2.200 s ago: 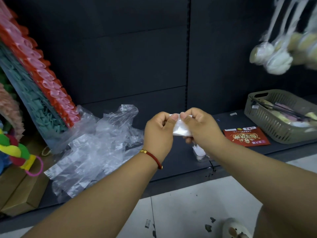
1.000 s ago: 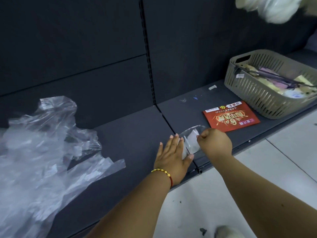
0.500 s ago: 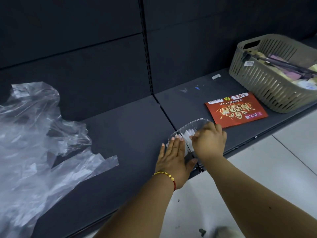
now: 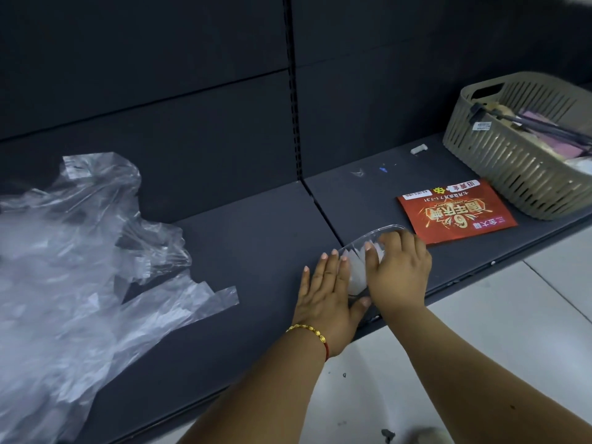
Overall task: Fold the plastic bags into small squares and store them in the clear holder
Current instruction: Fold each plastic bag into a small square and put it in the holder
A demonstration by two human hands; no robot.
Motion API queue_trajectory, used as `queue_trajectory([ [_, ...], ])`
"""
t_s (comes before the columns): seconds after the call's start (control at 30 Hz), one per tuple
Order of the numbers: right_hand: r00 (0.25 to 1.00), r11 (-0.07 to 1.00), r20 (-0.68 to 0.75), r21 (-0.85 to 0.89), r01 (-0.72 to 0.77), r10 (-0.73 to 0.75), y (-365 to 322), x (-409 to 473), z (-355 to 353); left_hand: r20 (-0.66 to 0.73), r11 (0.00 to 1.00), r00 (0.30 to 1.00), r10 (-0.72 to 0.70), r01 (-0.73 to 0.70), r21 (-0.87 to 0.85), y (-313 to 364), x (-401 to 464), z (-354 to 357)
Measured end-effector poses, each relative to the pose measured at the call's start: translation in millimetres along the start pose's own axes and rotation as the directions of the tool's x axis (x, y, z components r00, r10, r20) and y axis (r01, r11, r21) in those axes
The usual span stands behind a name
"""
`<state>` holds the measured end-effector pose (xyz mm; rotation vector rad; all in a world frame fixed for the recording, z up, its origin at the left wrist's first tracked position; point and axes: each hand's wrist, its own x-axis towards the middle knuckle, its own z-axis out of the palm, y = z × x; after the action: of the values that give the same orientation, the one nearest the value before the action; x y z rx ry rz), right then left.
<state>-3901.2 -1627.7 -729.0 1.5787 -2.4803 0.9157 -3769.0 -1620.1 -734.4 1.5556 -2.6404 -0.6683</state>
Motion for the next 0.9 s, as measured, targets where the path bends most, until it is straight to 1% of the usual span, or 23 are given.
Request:
queue_trajectory([
  [0.1, 0.987, 0.982, -0.046, 0.106, 0.158, -0.154, -25.9, -20.9, 0.5, -0.066, 0.993, 0.991, -0.118, 0.12, 0.016, -32.5, -24.7, -6.7],
  [0.17, 0.954, 0.942, -0.017, 0.156, 0.298, -0.299, -43.3, -42.5, 7.5, -0.117, 0.975, 0.968, -0.221, 0.224, 0.013, -61.7, -45.5, -13.2],
  [0.23, 0.908, 0.9, 0.079, 0.191, 0.392, -0.412, -59.5, -69.6, 19.6, -0.151, 0.944, 0.933, -0.327, 0.33, -0.01, -91.6, -67.6, -23.7],
  [0.3, 0.853, 0.887, 0.252, 0.201, 0.415, -0.457, -76.8, -95.3, 31.7, -0.199, 0.911, 0.893, -0.405, 0.413, -0.001, -120.1, -89.4, -34.4],
  [0.4, 0.724, 0.894, 0.533, 0.171, 0.414, -0.438, -113.5, -120.4, 41.5, -0.333, 0.87, 0.819, -0.468, 0.493, -0.011, -157.8, -118.7, -45.0],
  [0.47, 0.583, 0.883, 0.693, 0.175, 0.436, -0.425, -133.4, -132.2, 48.8, -0.401, 0.844, 0.767, -0.501, 0.536, -0.028, -179.0, -135.1, -48.1],
  [0.53, 0.463, 0.859, 0.787, 0.158, 0.488, -0.408, -149.7, -143.7, 56.0, -0.484, 0.825, 0.712, -0.509, 0.564, -0.038, -200.2, -148.1, -47.1],
  [0.6, 0.373, 0.832, 0.844, 0.143, 0.536, -0.385, -162.1, -154.8, 64.1, -0.573, 0.8, 0.629, -0.525, 0.595, -0.081, -221.7, -158.1, -46.7],
  [0.63, 0.342, 0.822, 0.865, 0.129, 0.554, -0.367, -165.9, -158.1, 67.2, -0.604, 0.788, 0.591, -0.535, 0.606, -0.106, -231.7, -161.2, -48.3],
  [0.7, 0.318, 0.814, 0.882, 0.115, 0.569, -0.347, -169.4, -160.8, 72.0, -0.633, 0.769, 0.539, -0.556, 0.623, -0.145, -250.2, -162.5, -56.1],
  [0.8, 0.312, 0.795, 0.886, 0.098, 0.599, -0.344, -167.3, -160.9, 74.7, -0.601, 0.71, 0.497, -0.625, 0.683, -0.173, -264.8, -151.2, -77.0],
  [0.83, 0.316, 0.792, 0.885, 0.09, 0.604, -0.342, -165.4, -161.6, 76.6, -0.564, 0.674, 0.494, -0.661, 0.721, -0.158, -266.4, -146.2, -84.5],
  [0.9, 0.32, 0.79, 0.887, 0.076, 0.609, -0.332, -164.7, -163.6, 77.9, -0.503, 0.602, 0.496, -0.707, 0.796, -0.062, -269.7, -139.1, -96.5],
])
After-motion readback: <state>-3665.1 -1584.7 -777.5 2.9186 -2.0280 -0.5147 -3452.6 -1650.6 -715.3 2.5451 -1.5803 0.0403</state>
